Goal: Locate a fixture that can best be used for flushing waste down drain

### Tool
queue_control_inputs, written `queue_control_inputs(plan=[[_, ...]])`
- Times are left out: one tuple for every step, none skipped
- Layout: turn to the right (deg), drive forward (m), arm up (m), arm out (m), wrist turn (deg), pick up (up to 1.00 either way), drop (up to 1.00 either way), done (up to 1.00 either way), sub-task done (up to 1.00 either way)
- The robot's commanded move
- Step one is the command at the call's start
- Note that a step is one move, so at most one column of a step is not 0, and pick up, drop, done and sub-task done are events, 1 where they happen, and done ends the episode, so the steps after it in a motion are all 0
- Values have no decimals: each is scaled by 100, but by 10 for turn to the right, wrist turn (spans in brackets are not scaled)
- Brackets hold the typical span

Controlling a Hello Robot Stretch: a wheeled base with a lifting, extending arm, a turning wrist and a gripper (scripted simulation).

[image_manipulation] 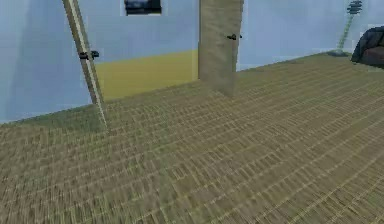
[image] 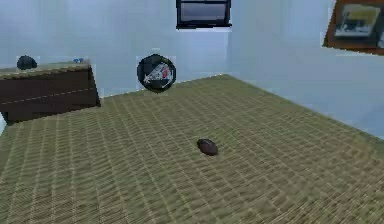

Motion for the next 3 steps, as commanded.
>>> queue_control_inputs(plan=[[450,0,0,0,0,0,0,0,0],[390,0,0,0,0,0,0,0,0],[0,100,0,0,0,0,0,0,0]])
